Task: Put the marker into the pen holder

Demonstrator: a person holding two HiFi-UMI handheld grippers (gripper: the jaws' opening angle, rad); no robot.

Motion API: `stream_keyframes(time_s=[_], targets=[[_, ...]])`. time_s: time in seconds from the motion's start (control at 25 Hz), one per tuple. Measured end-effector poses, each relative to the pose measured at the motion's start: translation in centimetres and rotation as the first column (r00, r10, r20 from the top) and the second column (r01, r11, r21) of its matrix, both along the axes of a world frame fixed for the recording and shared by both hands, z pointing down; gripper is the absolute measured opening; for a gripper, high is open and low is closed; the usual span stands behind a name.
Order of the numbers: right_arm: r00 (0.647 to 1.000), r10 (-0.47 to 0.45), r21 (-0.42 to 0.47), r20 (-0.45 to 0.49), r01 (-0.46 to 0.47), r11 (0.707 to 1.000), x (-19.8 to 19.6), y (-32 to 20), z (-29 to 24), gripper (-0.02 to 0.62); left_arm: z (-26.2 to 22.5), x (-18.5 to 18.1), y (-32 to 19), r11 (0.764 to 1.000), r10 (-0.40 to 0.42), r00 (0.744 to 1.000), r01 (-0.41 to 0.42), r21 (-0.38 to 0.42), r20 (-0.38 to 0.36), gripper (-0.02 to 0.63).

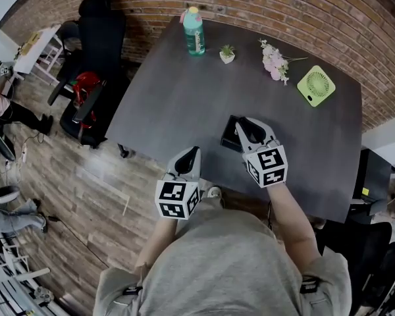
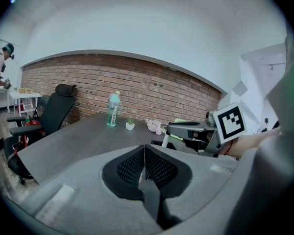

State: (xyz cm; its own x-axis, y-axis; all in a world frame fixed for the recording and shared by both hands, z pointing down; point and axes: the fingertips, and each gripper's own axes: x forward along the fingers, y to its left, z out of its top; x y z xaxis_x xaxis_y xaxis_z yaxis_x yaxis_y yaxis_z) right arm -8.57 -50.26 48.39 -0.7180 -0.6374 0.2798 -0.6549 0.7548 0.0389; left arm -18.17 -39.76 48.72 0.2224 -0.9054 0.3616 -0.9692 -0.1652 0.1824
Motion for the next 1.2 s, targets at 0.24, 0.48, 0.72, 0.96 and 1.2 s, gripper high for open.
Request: stream_keyframes(time_s=[0.24, 0.48, 0.72, 0.96, 1.2], targets=[[0.999, 0.012, -0.042, -0.039, -0.014, 0.999, -0.4, -1.0, 2.1, 0.066, 0.2, -0.2, -0.5, 1.000, 0.005, 1.000, -0.005, -0.006, 0.008, 0.018], [0.997, 0.019, -0.080, -0.075, -0.025, 0.996, -0.9, -1.7, 3.8, 0.066, 0.6, -0.5, -0.8, 1.000, 0.008, 1.000, -0.008, -0.014, 0.009, 0.018], [0.995, 0.024, -0.087, -0.098, -0.033, 0.996, -1.3, -2.4, 4.3, 0.066, 0.8, -0.5, -1.0, 1.000, 0.015, 1.000, -0.015, -0.025, 0.010, 0.018], [0.993, 0.021, -0.096, -0.118, -0.032, 0.995, -1.6, -2.6, 4.8, 0.066, 1.0, -0.4, -1.0, 0.999, 0.020, 1.000, -0.020, -0.030, 0.013, 0.018], [0.992, 0.022, -0.100, -0.126, -0.034, 0.994, -1.7, -2.7, 4.9, 0.066, 1.2, -0.6, -1.0, 0.999, 0.020, 1.000, -0.020, -0.032, 0.012, 0.018]])
